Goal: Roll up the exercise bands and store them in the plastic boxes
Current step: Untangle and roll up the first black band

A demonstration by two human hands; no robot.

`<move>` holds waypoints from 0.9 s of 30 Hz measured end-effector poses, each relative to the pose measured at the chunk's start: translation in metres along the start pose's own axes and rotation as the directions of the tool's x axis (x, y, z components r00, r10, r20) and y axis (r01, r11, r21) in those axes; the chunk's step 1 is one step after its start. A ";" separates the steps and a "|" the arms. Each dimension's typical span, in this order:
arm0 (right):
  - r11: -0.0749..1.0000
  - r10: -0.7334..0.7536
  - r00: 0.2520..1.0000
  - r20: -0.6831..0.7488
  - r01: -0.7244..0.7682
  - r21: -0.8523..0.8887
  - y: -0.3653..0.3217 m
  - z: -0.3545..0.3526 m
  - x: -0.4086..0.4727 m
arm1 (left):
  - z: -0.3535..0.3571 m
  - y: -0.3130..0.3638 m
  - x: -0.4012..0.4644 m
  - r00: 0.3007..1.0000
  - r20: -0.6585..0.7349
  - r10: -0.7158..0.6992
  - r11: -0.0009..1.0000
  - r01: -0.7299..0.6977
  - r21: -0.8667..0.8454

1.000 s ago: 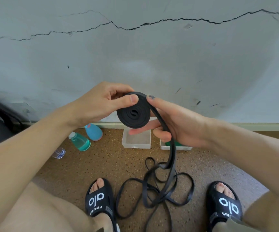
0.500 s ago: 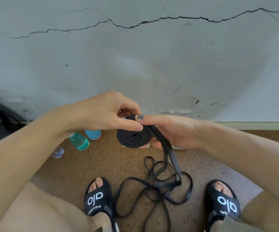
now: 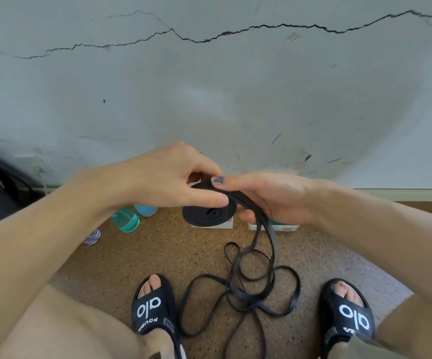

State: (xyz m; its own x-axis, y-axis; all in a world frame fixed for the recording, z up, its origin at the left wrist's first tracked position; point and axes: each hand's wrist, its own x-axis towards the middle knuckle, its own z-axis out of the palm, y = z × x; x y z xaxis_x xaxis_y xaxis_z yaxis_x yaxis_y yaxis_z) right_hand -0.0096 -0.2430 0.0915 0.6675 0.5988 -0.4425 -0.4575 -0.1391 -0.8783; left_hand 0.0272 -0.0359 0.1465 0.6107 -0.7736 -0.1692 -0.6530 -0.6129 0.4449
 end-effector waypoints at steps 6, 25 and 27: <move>0.909 -0.167 0.966 -0.197 0.074 -0.411 -0.012 0.011 -0.014 | -0.009 -0.013 -0.008 0.999 0.000 -0.048 0.994 0.048 -0.098; 0.964 -0.119 0.977 0.177 0.072 0.255 0.000 0.005 -0.011 | -0.010 -0.012 -0.012 0.991 -0.131 -0.041 0.933 -0.009 -0.359; 0.965 -0.123 0.983 0.136 0.087 0.248 0.004 0.005 -0.008 | -0.013 -0.009 -0.012 0.995 -0.075 -0.061 0.950 0.035 -0.309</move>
State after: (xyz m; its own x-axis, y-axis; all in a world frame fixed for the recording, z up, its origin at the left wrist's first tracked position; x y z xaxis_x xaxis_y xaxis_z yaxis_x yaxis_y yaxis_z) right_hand -0.0198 -0.2439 0.0921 0.6325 0.7133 -0.3019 -0.5295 0.1137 -0.8407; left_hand 0.0319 -0.0188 0.1560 0.6814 -0.7204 -0.1292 -0.4608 -0.5595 0.6889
